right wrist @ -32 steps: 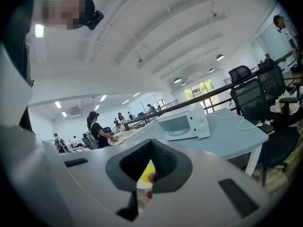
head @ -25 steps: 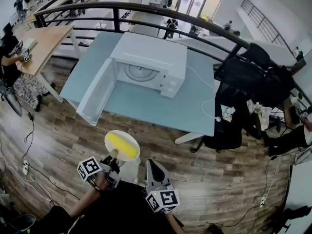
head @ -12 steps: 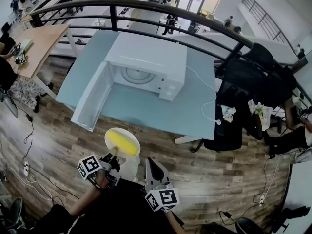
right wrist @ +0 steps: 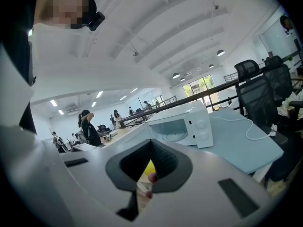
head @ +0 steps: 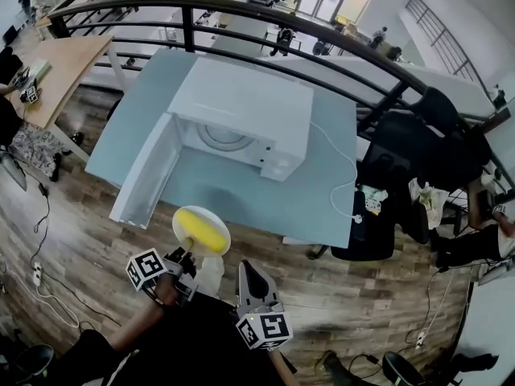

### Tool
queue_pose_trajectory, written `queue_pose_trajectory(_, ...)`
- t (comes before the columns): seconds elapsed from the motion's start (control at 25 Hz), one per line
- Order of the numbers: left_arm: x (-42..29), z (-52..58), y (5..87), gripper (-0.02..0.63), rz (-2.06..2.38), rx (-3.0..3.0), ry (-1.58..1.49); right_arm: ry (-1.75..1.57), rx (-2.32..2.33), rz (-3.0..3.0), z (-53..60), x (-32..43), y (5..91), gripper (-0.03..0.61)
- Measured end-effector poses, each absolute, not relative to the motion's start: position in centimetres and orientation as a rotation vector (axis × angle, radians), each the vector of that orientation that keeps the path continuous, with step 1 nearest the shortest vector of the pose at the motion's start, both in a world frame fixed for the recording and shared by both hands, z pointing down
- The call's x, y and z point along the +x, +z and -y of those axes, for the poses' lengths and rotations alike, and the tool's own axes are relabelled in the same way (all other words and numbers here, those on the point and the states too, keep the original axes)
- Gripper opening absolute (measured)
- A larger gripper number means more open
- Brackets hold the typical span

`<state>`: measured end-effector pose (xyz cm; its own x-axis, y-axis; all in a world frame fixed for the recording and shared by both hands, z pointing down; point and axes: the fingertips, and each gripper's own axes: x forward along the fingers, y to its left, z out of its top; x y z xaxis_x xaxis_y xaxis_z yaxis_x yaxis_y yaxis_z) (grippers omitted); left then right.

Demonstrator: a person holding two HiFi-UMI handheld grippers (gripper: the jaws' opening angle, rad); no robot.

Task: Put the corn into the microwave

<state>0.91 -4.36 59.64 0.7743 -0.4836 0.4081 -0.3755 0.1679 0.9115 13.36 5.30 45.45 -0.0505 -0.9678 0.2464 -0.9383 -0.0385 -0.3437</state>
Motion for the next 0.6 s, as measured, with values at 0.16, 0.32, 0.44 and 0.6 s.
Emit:
queue_pose_trajectory(0.16, 2.4, 6.3, 59.8, 0.020, 0.749, 1.435, -0.083, -0.673, -2.126, -2.124, -3.8, 14.7, 45.6, 0.008)
queue_pose_trajectory(0.32, 4.0, 8.4, 60.0, 0.021, 0.740, 1.428, -0.082, -0.664, -2.139, -2.133, -1.8, 15.8, 45.2, 0.008)
queue_pose_trajectory(0.44, 5.2, 10.3, 60.4, 0.021, 0.739, 1.427, -0.077, -0.655, -2.145, -2.128, -0.2, 16.8, 45.3, 0.008)
queue_pose_trajectory(0.6, 6.3, 12.5, 60.6, 0.021, 0.743, 1.430, -0.075, -0.663, -2.144, -2.121, 1.8, 17.8, 45.5, 0.008)
